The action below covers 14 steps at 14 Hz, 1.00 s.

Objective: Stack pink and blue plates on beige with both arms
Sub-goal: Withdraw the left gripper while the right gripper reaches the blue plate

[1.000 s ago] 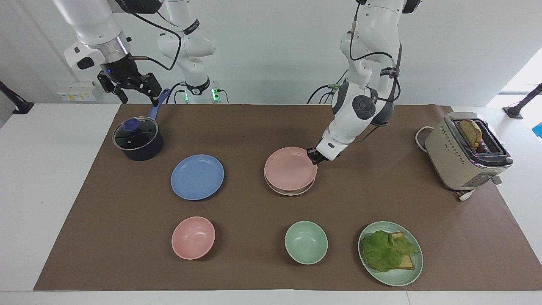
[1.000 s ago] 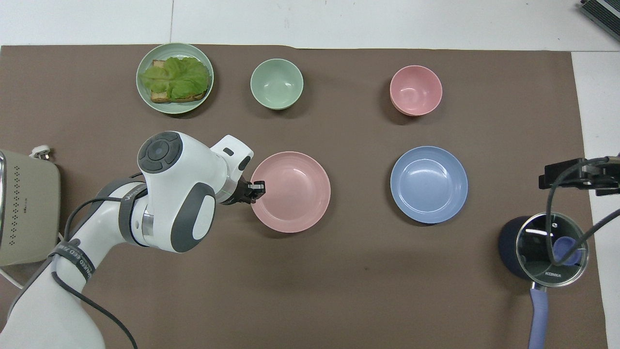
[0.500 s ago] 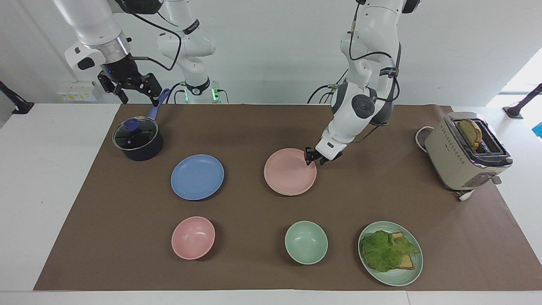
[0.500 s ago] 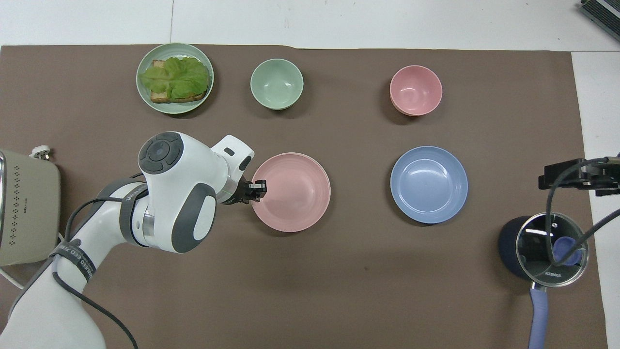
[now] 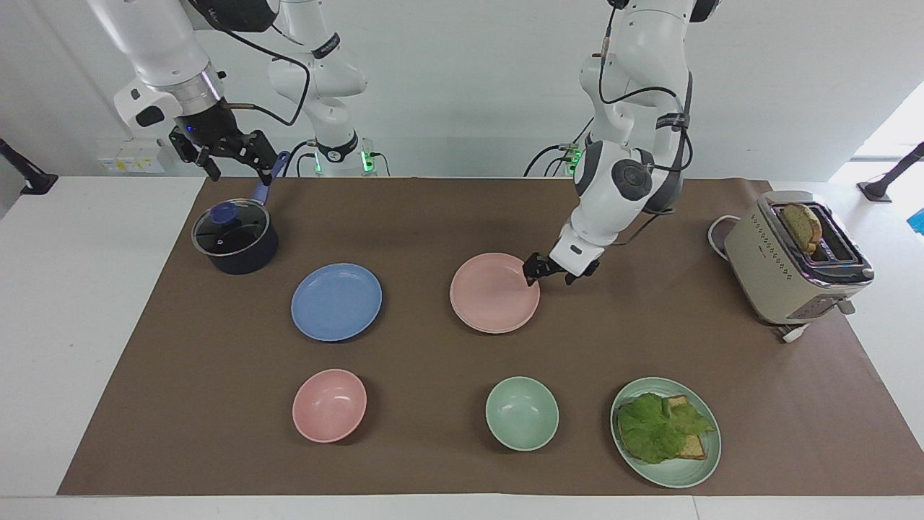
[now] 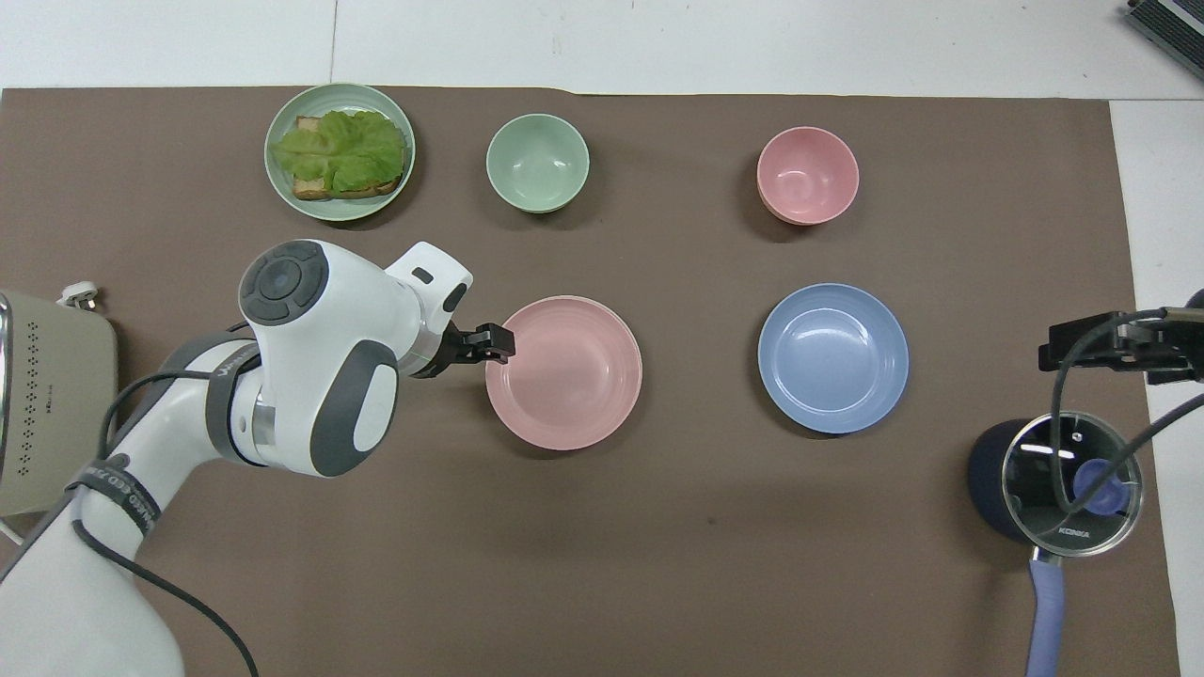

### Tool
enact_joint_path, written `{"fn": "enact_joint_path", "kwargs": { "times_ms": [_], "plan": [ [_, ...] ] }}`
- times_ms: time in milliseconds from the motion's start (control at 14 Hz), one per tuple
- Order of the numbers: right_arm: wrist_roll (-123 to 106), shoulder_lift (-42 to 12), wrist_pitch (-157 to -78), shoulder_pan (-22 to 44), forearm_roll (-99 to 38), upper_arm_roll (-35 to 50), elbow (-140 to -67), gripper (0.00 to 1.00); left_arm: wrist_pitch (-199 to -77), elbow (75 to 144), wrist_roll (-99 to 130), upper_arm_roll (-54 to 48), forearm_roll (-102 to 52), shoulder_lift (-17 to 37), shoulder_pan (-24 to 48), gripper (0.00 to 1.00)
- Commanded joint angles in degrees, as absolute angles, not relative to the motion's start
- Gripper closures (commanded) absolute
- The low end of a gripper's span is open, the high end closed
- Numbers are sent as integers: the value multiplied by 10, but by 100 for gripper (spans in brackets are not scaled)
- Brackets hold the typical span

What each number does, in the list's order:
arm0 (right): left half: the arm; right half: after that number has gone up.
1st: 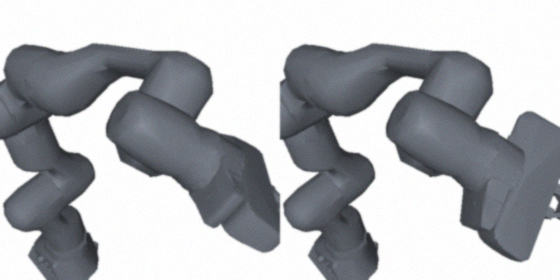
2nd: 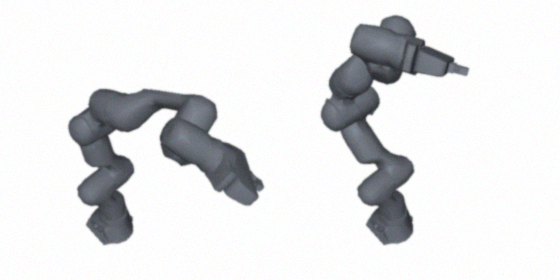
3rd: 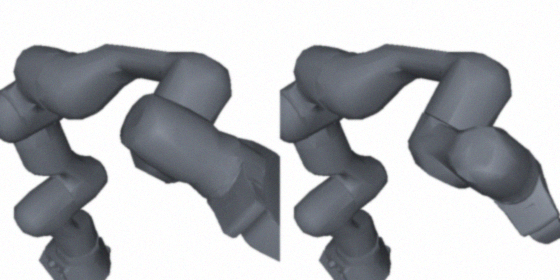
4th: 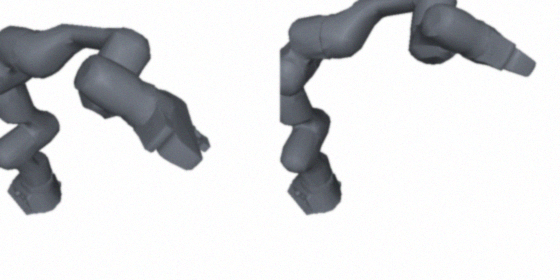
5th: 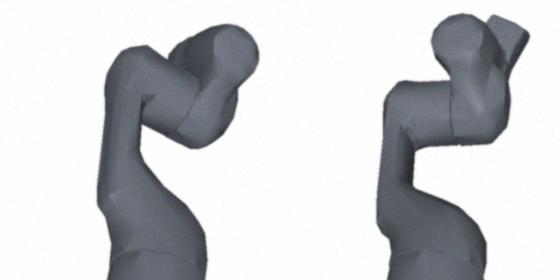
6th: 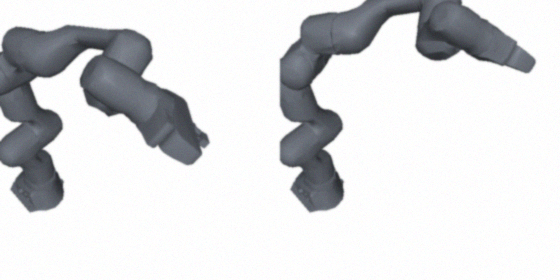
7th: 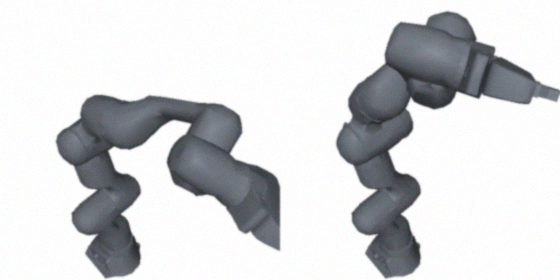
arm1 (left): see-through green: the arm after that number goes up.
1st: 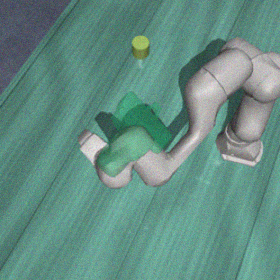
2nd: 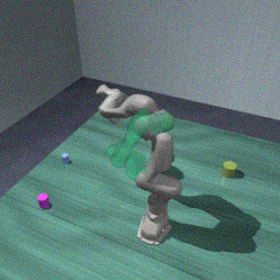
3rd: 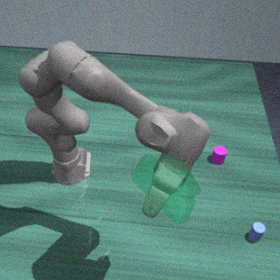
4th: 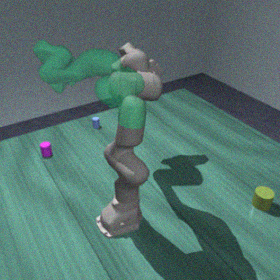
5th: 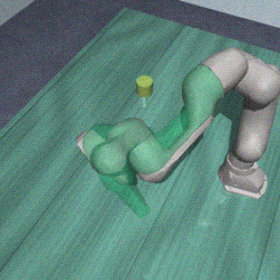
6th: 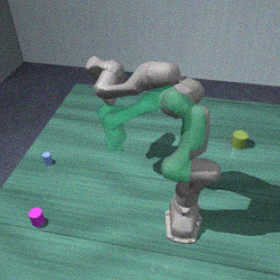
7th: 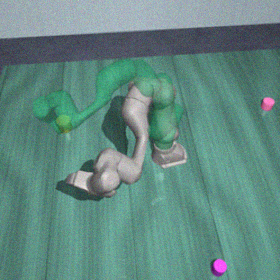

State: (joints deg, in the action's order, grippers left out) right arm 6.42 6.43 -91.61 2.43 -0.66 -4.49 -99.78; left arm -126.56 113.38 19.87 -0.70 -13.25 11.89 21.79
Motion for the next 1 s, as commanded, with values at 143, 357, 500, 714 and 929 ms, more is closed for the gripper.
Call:
{"fn": "enact_joint_path", "kwargs": {
  "times_ms": [143, 357, 500, 714, 929],
  "plan": [
    [48, 59, -1003, 15, -13, -42, -1077, 0, -1165, 1067, 131, -8, -70, 108, 120, 0],
    [33, 41, -1055, 15, -14, -41, -1106, 0, -1114, 1035, 63, -7, -69, 104, 69, 0],
    [13, 12, -1079, 12, -17, -42, -1111, 0, -1110, 1034, 34, -7, -42, 91, 48, 0],
    [-15, -24, -1149, 2, -18, -41, -1137, 0, -1081, 1020, 15, -5, -33, 71, 24, 0],
    [-32, -51, -1203, 1, -19, -41, -1167, 0, -1021, 979, 8, -6, 3, 62, 24, 0]
  ]
}}
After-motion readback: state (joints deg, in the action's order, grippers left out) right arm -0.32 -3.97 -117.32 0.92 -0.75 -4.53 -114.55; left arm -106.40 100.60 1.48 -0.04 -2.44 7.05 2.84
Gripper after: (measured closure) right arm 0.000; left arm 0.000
